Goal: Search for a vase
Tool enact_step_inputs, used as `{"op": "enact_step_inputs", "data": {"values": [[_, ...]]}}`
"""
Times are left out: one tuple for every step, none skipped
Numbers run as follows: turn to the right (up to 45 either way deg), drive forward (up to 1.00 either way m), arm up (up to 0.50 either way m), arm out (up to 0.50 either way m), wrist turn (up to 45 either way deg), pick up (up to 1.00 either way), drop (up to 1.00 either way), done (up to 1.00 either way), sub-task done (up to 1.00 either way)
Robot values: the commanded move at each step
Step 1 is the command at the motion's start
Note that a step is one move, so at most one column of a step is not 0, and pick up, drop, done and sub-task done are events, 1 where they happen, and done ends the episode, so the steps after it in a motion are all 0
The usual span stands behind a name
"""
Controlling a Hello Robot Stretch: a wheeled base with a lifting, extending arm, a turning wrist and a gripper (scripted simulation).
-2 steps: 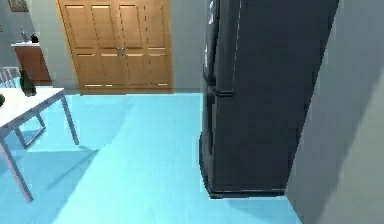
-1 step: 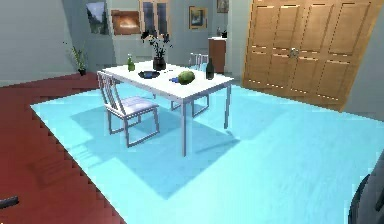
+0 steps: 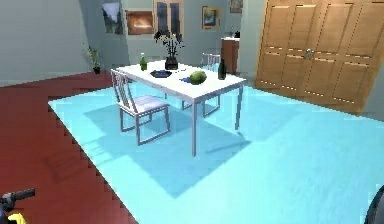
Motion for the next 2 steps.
{"op": "enact_step_inputs", "data": {"values": [[0.0, 0.45, 0.00, 0.00, 0.0, 0.00, 0.00, 0.00, 0.00], [-6.0, 0.00, 0.00, 0.00, 0.0, 0.00, 0.00, 0.00, 0.00]]}}
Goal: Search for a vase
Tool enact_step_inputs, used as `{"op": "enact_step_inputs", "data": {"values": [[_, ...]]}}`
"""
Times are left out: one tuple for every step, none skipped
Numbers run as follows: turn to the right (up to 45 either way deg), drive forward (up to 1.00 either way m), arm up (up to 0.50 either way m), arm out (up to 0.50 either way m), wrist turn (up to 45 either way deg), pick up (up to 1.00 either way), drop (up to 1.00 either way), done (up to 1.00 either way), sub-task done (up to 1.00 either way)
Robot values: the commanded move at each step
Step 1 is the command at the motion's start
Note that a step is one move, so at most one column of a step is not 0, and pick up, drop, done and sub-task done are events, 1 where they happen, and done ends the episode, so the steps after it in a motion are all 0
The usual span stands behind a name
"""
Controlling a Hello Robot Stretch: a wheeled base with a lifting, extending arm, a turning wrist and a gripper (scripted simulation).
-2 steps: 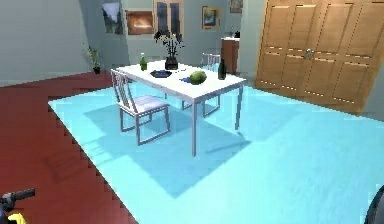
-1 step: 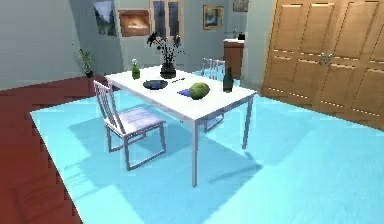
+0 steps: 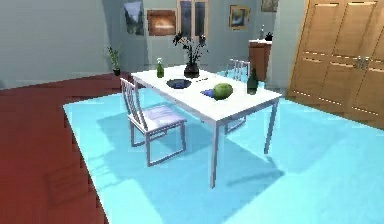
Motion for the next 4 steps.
{"op": "enact_step_inputs", "data": {"values": [[0.0, 0.55, 0.00, 0.00, 0.0, 0.00, 0.00, 0.00, 0.00], [-45.0, 0.00, 0.00, 0.00, 0.0, 0.00, 0.00, 0.00, 0.00], [-6.0, 0.00, 0.00, 0.00, 0.0, 0.00, 0.00, 0.00, 0.00], [0.0, 1.00, 0.00, 0.00, 0.0, 0.00, 0.00, 0.00, 0.00]]}}
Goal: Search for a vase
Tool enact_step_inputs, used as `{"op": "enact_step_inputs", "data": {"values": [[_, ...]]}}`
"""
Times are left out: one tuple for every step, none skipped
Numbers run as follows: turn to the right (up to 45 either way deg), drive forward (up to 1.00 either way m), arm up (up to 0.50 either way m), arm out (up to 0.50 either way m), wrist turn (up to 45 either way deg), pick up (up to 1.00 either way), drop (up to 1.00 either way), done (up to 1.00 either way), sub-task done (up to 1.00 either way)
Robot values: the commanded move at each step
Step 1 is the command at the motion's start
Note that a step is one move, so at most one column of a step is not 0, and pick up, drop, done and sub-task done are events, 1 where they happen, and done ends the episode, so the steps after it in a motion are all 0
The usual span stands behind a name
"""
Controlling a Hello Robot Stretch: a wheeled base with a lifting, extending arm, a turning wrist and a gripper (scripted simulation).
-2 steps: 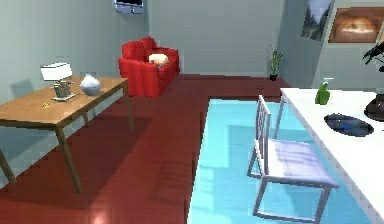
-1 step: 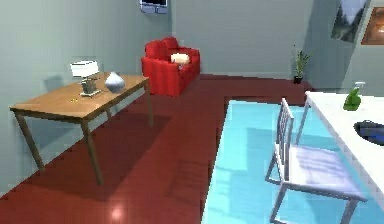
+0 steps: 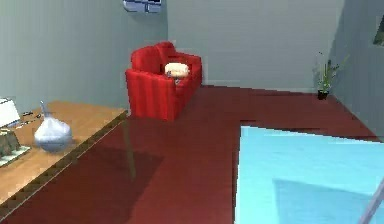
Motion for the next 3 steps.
{"op": "enact_step_inputs", "data": {"values": [[-15.0, 0.00, 0.00, 0.00, 0.0, 0.00, 0.00, 0.00, 0.00], [0.0, 0.10, 0.00, 0.00, 0.0, 0.00, 0.00, 0.00, 0.00], [-42.0, 0.00, 0.00, 0.00, 0.0, 0.00, 0.00, 0.00, 0.00]]}}
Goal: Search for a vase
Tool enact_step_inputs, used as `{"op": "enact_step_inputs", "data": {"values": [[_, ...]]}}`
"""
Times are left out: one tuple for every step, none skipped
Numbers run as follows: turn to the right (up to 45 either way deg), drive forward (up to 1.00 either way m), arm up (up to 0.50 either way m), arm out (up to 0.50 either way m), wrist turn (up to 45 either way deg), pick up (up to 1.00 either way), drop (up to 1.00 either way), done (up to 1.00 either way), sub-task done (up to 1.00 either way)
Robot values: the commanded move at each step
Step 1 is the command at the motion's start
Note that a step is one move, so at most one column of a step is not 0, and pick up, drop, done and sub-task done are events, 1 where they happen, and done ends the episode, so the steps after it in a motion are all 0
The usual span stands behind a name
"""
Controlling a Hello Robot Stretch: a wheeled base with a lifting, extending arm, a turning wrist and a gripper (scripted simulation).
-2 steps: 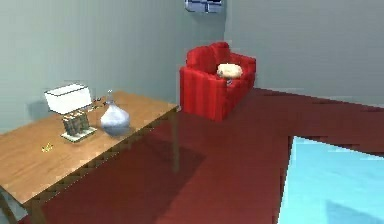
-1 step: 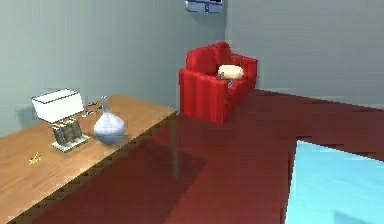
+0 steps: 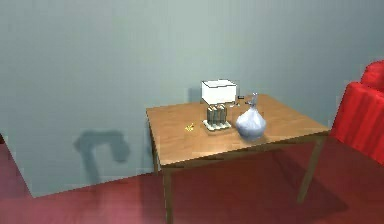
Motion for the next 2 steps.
{"op": "enact_step_inputs", "data": {"values": [[0.0, 0.40, 0.00, 0.00, 0.0, 0.00, 0.00, 0.00, 0.00], [24.0, 0.00, 0.00, 0.00, 0.0, 0.00, 0.00, 0.00, 0.00]]}}
